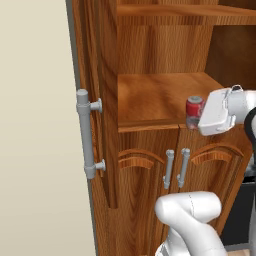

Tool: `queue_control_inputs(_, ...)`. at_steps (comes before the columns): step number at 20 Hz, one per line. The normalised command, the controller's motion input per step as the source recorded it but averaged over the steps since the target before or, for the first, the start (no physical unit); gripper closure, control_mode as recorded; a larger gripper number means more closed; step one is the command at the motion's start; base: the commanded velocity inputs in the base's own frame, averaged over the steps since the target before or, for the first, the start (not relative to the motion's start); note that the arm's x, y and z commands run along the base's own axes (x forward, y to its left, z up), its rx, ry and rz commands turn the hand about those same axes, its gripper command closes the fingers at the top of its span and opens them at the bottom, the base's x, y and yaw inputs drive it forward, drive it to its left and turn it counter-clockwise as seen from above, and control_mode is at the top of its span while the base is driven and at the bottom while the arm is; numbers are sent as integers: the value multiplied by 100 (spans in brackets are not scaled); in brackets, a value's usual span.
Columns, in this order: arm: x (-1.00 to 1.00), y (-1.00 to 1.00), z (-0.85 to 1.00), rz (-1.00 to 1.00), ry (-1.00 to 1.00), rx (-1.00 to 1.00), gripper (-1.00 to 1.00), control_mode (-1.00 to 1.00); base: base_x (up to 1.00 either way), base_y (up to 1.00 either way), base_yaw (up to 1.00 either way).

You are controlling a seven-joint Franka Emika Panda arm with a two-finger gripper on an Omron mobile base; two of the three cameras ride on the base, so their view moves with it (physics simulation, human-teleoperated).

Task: Pick the juice, can, juice from the counter and place them in the open cabinet.

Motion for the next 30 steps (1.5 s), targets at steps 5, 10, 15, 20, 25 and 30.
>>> queue_control_inputs(5,64,-6,11,-9,-5,-4,100,-100,0,0,0)
queue_control_inputs(10,68,-4,14,-13,5,0,100,-100,0,0,0)
queue_control_inputs(15,71,-1,4,-11,4,0,100,-100,0,0,0)
queue_control_inputs(20,70,-1,-6,-8,1,0,100,-100,0,0,0)
queue_control_inputs(25,61,0,-31,-6,0,0,100,-100,0,0,0)
queue_control_inputs(30,60,0,-24,-5,0,1,100,-100,0,0,0)
